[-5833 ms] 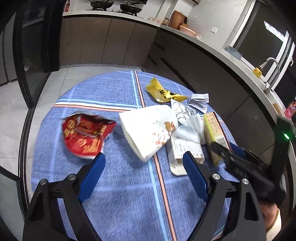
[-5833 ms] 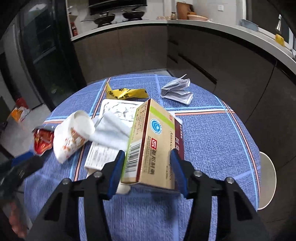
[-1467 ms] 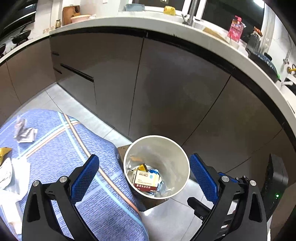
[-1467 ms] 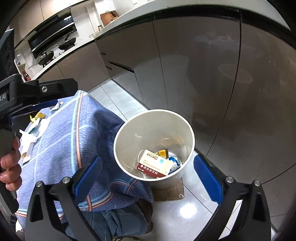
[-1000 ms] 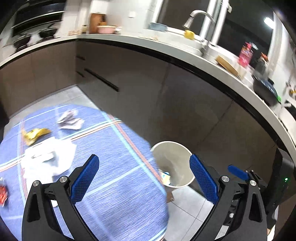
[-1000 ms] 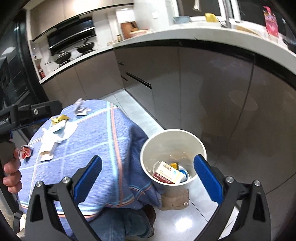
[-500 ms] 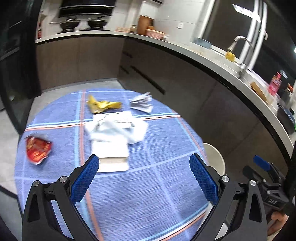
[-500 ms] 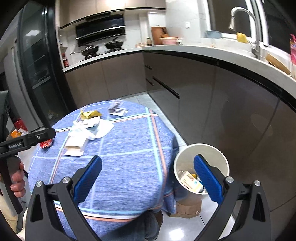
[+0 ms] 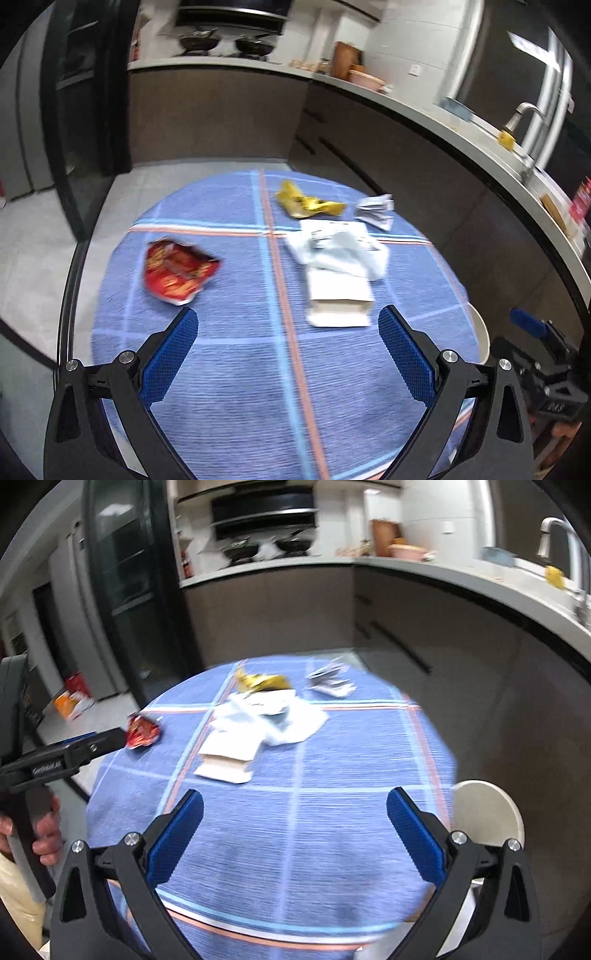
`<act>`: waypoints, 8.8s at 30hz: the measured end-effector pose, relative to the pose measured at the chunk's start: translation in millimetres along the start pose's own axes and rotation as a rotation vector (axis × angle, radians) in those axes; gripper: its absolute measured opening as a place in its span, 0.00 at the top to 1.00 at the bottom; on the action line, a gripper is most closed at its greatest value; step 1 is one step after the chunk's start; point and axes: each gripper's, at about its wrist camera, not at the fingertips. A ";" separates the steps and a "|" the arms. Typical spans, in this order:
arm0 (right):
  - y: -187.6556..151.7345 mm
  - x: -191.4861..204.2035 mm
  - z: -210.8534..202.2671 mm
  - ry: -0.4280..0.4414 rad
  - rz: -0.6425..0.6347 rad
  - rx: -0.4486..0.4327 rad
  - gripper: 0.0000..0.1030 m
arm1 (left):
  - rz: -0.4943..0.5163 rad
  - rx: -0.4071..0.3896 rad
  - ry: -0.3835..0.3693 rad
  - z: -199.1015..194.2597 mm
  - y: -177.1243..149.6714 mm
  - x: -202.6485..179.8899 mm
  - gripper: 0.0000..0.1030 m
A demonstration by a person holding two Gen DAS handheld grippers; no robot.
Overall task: Collect trash
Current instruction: 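Move both tools back over the table toward the red snack bag, then grasp the red snack bag with the left tool while the right tool grasps the foil blister pack, then carry snack bag and blister pack over the bin and open both tools, then move both tools back over the table toward the paper bag and tissue, then grasp the white tissue with the right tool while the left tool grasps the prescription paper bag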
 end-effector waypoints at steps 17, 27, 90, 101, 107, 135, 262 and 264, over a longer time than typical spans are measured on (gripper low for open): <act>49.3 57.3 91.8 0.124 -0.037 0.084 0.10 | -0.128 0.036 0.091 27.3 21.8 108.8 0.08; 94.8 23.3 157.7 0.088 0.057 0.116 0.26 | -0.156 0.135 0.018 67.7 37.6 134.8 0.19; 76.6 -19.8 -43.4 0.143 0.125 -0.262 0.97 | 0.148 0.009 -0.193 -0.2 49.5 -32.7 0.76; 48.2 -80.3 -95.6 0.016 0.184 -0.323 0.97 | 0.282 0.038 -0.327 17.5 46.5 -125.2 0.76; 18.0 -132.2 -116.0 -0.093 0.244 -0.321 0.97 | 0.344 0.087 -0.404 49.1 40.4 -191.5 0.79; -140.3 -307.5 -12.2 -0.213 0.654 -0.039 0.97 | 0.478 0.372 -0.476 224.3 -38.4 -365.4 0.79; 25.4 -45.8 71.1 -0.034 0.173 0.014 0.96 | 0.236 0.282 0.064 186.6 36.0 -72.2 0.08; 25.0 -46.0 70.3 -0.030 0.175 0.017 0.96 | 0.211 0.306 0.064 194.1 35.7 -69.9 0.08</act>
Point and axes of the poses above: each gripper's, at about its wrist camera, not at the fingertips, and z roughly the way its jaws point, x to its left, y to its top, and after that the axes turned 4 degrees about -y, right-handed
